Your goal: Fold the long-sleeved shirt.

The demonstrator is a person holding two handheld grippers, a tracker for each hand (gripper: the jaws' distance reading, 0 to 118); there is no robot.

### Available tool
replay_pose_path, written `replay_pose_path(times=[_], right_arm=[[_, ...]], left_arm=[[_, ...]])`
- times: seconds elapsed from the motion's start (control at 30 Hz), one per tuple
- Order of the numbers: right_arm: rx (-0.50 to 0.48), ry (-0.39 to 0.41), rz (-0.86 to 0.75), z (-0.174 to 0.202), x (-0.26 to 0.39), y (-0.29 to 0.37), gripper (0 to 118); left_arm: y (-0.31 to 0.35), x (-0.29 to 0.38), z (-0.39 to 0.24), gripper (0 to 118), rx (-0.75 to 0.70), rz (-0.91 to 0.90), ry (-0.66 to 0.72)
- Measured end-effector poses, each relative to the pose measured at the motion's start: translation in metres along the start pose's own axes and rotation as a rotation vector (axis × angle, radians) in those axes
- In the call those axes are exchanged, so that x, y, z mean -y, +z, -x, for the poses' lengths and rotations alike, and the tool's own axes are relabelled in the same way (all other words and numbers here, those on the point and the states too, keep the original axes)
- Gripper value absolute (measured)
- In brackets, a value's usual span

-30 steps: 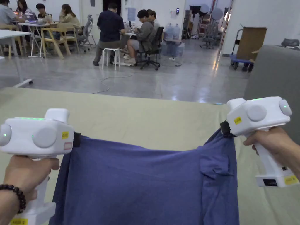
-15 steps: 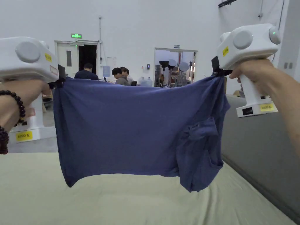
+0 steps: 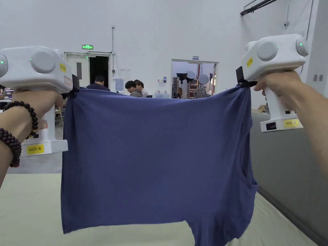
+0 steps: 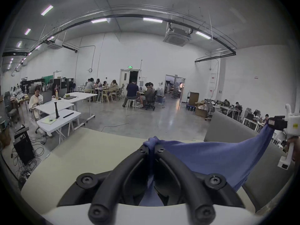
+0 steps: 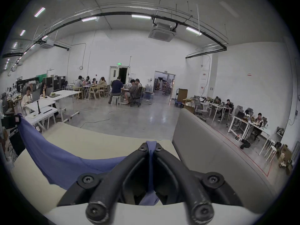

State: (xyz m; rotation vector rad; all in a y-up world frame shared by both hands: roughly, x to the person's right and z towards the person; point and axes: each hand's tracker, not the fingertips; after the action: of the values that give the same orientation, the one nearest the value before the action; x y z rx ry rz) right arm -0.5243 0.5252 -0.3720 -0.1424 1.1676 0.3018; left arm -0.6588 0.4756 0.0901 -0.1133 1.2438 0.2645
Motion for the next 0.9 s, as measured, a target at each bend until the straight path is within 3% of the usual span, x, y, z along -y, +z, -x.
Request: replay_pose_path(times=[0.27, 0.5, 0.63, 0.9], right_arm=[[-0.049, -0.012, 0.052, 0.006, 0.045, -0.009, 0], [-0.120, -0.068, 0.197, 0.023, 0.155, -0.034, 0], [-0.146, -0.062, 0.244, 0.030, 0.203, -0.048, 0], [-0.186, -0.008, 0.282, 0.037, 0.247, 0.010, 0]], left_arm=[[0.004, 0.035, 0.013, 2, 0.004, 0.035, -0.021], [-0.008, 0.143, 0.042, 2, 0.005, 0.177, 0.005], [-0.010, 0.193, 0.055, 2, -0.016, 0.254, 0.007], [0.054, 0.233, 0.059, 2, -0.028, 0.292, -0.032]])
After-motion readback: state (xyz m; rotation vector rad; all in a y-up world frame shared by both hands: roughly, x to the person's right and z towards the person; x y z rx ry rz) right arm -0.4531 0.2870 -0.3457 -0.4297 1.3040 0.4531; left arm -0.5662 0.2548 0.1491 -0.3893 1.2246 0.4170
